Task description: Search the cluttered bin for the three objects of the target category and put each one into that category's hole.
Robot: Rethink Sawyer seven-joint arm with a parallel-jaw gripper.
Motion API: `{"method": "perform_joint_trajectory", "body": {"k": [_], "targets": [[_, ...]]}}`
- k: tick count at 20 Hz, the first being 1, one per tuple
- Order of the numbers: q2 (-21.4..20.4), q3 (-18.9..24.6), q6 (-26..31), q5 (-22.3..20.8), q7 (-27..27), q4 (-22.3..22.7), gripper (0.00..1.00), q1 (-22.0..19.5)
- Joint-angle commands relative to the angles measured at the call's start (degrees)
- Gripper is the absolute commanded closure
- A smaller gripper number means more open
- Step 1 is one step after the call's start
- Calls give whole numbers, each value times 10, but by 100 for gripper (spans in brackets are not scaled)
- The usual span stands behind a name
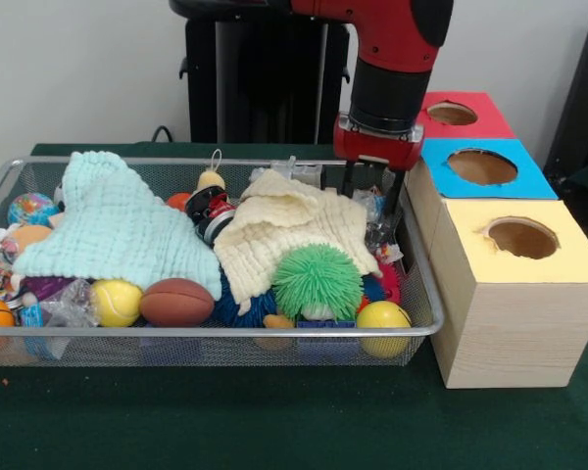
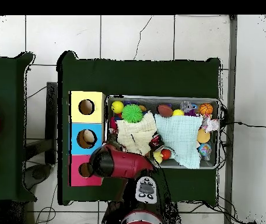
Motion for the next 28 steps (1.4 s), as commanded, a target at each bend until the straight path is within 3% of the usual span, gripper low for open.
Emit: {"method": "perform_joint_trajectory", "body": {"k": [1,5,16,28], "targets": [[-13,15,29,6,93,17,0,14],[-13,23,12,4,93,19,0,7],[-39,24,32,5,90,36,0,9],[-14,48,-16,-7,81,29,0,-13]]}}
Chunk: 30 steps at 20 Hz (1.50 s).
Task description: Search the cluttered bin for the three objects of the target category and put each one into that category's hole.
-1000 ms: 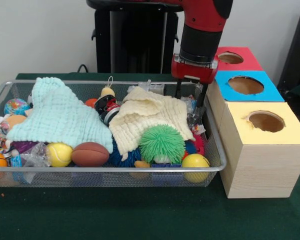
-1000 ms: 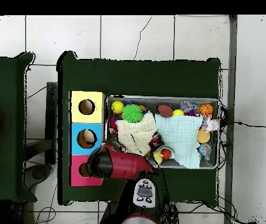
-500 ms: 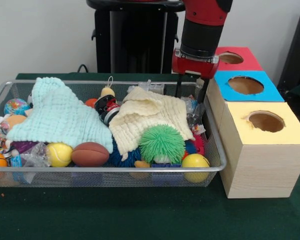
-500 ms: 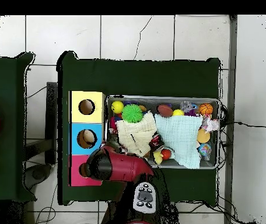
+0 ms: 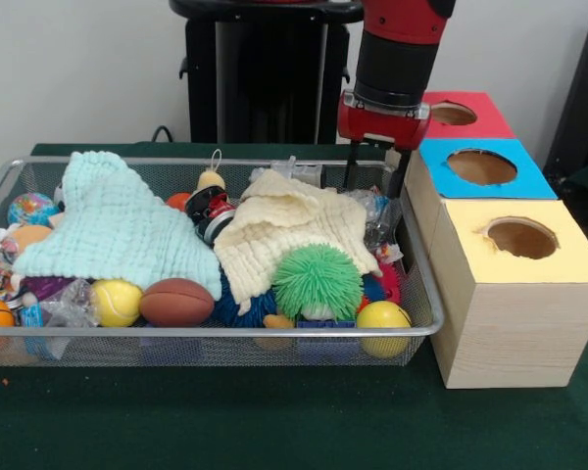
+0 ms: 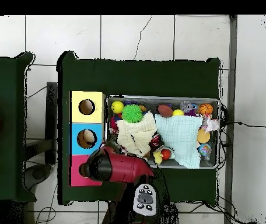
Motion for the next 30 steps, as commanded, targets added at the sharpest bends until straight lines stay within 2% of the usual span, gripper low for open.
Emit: {"method": "perform_joint_trajectory", "body": {"k": [1,12,19,20,30], "targets": [[29,54,-23,-8,81,5,0,-21],[84,50,-90,-19,86,-10,0,-20],[90,32,-96,-11,82,-16,0,-1],[89,32,-93,-8,80,-17,100,-1],[87,20,-67,-2,74,-28,100,14]]}}
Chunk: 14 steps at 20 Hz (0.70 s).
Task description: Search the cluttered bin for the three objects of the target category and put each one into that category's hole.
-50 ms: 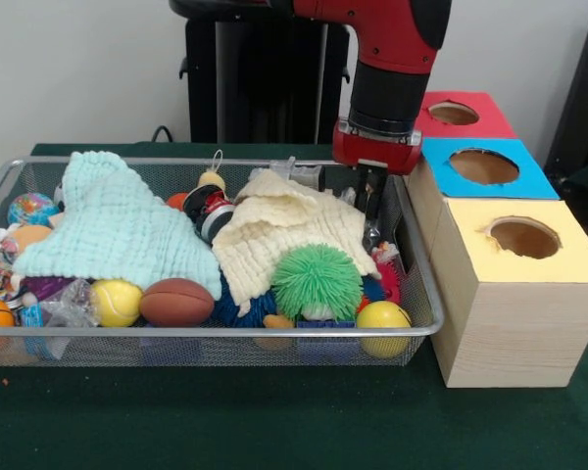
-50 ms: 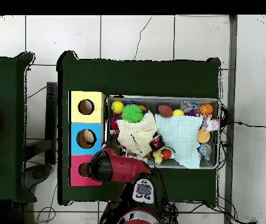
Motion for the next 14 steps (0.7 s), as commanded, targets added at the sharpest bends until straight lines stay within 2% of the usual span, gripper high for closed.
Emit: {"method": "perform_joint_trajectory", "body": {"k": [1,6,9,14], "targets": [[34,22,17,-2,75,-26,100,12],[29,29,12,-3,77,-20,100,8],[21,32,31,-1,74,-20,100,3],[34,34,13,-4,76,-22,100,-1]]}}
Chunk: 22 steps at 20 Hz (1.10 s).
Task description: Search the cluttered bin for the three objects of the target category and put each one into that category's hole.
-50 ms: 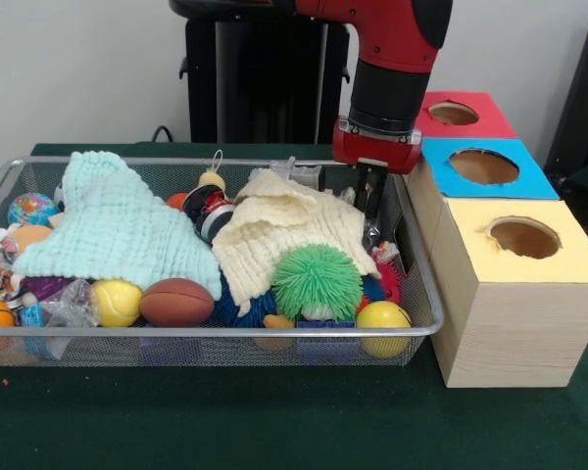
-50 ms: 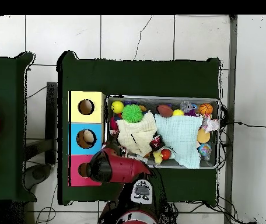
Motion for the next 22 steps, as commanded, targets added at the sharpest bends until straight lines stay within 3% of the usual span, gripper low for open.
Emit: {"method": "perform_joint_trajectory", "body": {"k": [1,2,17,22], "targets": [[34,39,10,-5,76,-21,100,-6],[34,38,10,-5,75,-22,0,-6],[44,38,-6,-4,83,-20,0,-8],[63,8,-7,-4,76,-32,0,12]]}}
